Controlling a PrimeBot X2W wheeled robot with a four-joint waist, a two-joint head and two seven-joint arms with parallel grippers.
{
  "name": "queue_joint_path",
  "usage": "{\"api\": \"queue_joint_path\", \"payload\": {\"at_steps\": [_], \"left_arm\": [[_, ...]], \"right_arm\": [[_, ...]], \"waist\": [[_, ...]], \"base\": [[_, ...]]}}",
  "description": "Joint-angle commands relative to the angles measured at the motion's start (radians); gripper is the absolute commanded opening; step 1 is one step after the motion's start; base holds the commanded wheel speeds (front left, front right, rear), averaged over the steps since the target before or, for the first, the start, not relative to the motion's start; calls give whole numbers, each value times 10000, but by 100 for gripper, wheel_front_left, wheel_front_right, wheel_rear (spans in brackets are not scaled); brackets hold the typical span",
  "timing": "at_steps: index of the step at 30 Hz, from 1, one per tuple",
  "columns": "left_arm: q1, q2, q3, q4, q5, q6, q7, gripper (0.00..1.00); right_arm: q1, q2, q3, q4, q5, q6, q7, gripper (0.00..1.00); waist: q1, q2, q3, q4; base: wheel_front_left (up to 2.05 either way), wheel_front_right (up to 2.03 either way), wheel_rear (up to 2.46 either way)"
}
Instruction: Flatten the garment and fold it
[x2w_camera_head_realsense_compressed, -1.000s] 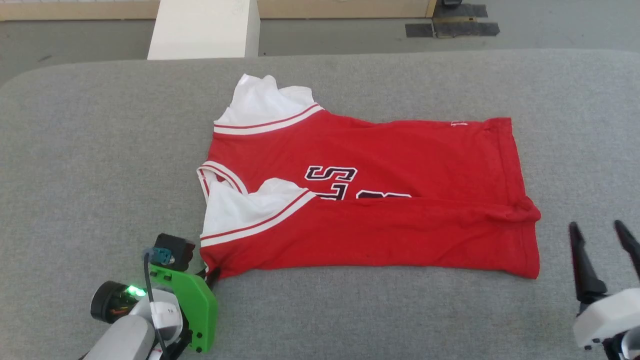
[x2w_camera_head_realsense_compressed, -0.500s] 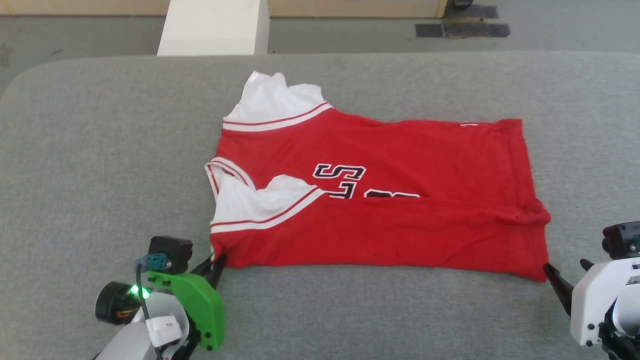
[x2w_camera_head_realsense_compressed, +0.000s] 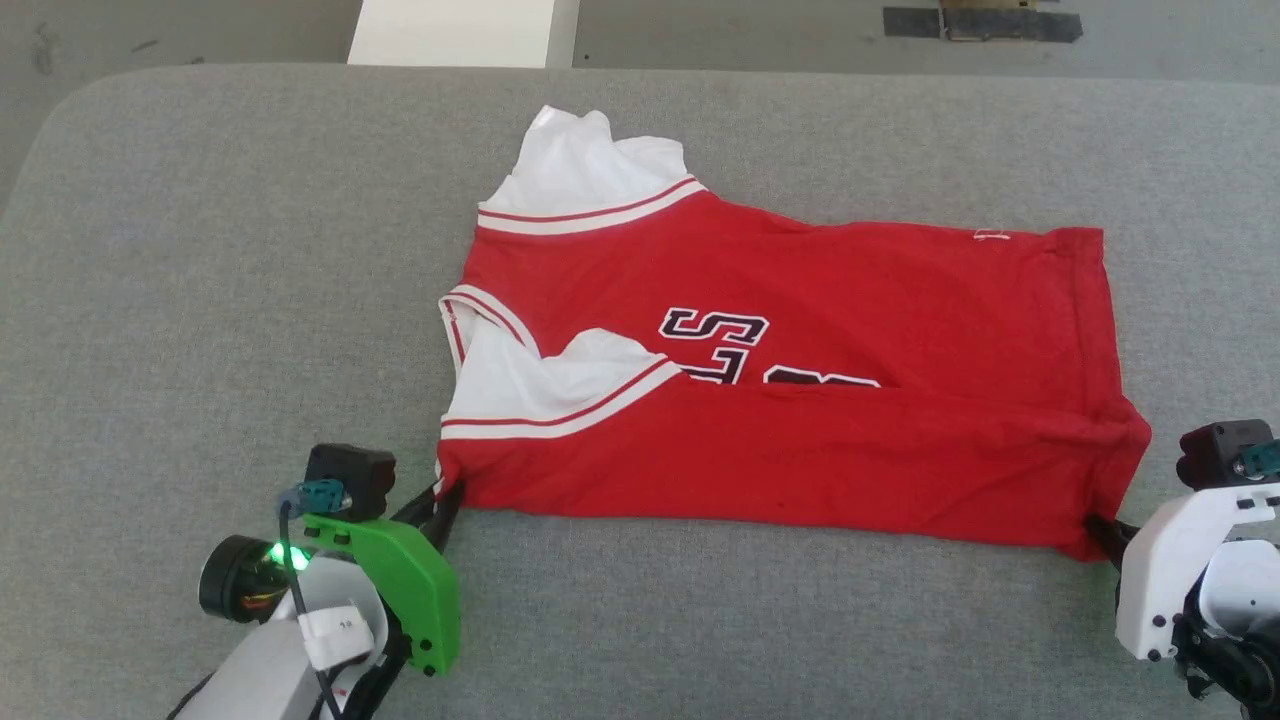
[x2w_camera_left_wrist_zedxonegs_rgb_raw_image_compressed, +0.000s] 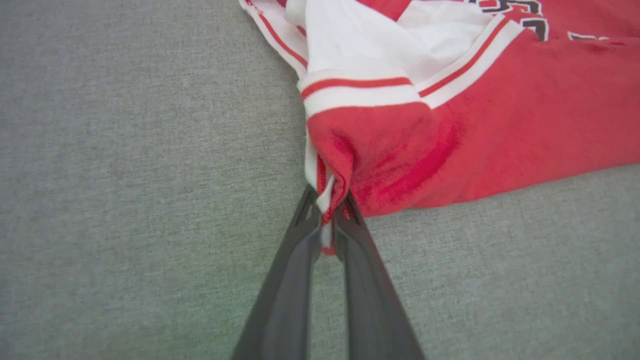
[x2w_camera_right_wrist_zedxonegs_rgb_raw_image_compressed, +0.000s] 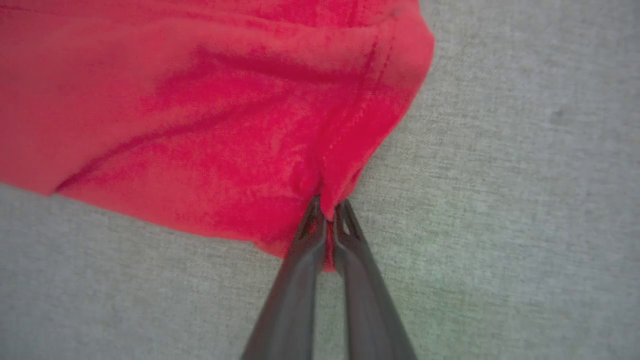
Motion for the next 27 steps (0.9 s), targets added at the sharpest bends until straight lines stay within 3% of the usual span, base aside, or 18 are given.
{"api": "queue_joint_path", "payload": {"at_steps": [1,7,16,22,27], "left_arm": [[-112,18,70,-57,-153,50,31,0],[420,185,920,-958,-1170,238,87,0],[2698,950,1752,-3284,-2053,1297,993,0],[4302,398,1573,-3533,-2439,1797,779,0],[4540,-280,1415,-2617,-2707,1574,156,0]], "right_arm": [[46,106,35,266,103,-17,88,0],[-231,-154,-802,-414,602,-17,-121,0],[1021,-379,-2103,-2021,1006,-17,670,0],[2599,148,-2414,-2179,622,-17,612,0],[3122,797,-2382,-1801,472,-17,-36,0]], "waist": [[0,0,-162,-87],[0,0,-754,-404],[0,0,-1012,-600],[0,0,-1013,-527],[0,0,-1110,-403]], "base": [[0,0,0],[0,0,0],[0,0,0],[0,0,0],[0,0,0]]}}
